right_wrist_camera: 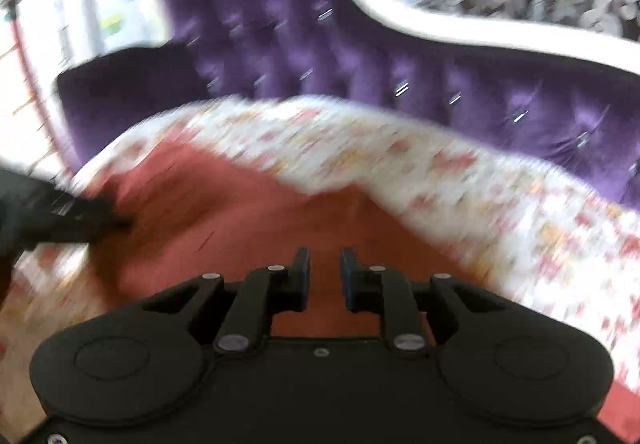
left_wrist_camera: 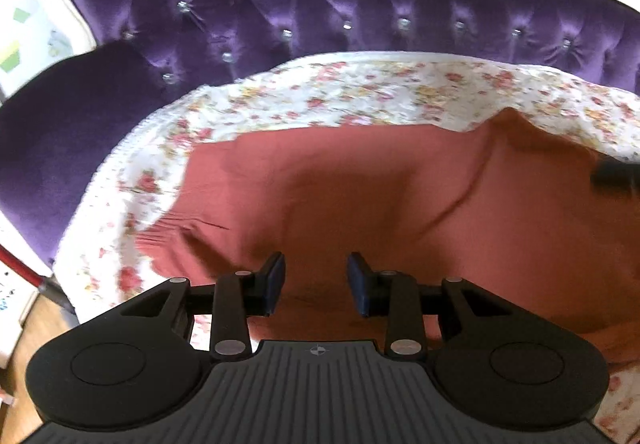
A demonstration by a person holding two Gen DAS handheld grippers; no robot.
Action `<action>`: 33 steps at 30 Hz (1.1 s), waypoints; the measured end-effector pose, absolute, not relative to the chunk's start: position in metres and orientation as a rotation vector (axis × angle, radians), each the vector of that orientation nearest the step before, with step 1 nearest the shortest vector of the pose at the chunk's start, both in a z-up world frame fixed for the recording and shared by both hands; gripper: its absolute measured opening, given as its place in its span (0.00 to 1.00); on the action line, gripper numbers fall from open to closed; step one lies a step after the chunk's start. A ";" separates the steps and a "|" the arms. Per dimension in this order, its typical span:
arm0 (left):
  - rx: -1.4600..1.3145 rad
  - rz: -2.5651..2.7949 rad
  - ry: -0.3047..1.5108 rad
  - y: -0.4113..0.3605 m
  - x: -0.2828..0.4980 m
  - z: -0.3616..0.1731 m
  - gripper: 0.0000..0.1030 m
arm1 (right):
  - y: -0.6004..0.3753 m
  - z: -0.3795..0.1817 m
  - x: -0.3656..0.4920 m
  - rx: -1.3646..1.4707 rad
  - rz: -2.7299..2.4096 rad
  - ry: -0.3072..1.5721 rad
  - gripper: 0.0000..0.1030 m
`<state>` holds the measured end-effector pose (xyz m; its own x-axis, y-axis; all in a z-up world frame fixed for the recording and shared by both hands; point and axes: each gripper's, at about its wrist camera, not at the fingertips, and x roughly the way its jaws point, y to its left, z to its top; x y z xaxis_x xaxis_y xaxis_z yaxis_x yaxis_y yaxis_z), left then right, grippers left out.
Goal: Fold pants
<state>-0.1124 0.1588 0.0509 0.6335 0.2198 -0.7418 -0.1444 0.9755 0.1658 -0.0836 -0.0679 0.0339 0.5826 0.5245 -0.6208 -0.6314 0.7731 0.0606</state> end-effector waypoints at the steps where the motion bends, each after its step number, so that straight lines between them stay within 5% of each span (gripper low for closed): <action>1: 0.106 0.201 0.872 0.156 -0.112 0.048 0.33 | -0.067 0.029 -0.096 -0.193 0.701 0.682 0.28; 10: 0.102 0.268 0.921 0.166 -0.103 0.032 0.33 | -0.058 -0.001 -0.192 -0.337 0.789 0.700 0.27; 19: 0.130 0.122 0.797 0.099 -0.132 0.068 0.33 | -0.143 0.043 -0.180 -0.123 0.548 0.598 0.26; 26: 0.199 0.022 0.870 0.051 -0.126 0.030 0.33 | -0.199 0.045 -0.124 -0.176 0.381 0.616 0.28; 30: 0.222 0.049 0.858 0.046 -0.128 0.019 0.33 | -0.206 0.039 -0.088 -0.190 0.407 0.648 0.43; 33: 0.216 0.049 0.869 0.046 -0.126 0.020 0.33 | -0.208 0.028 -0.068 -0.234 0.445 0.674 0.45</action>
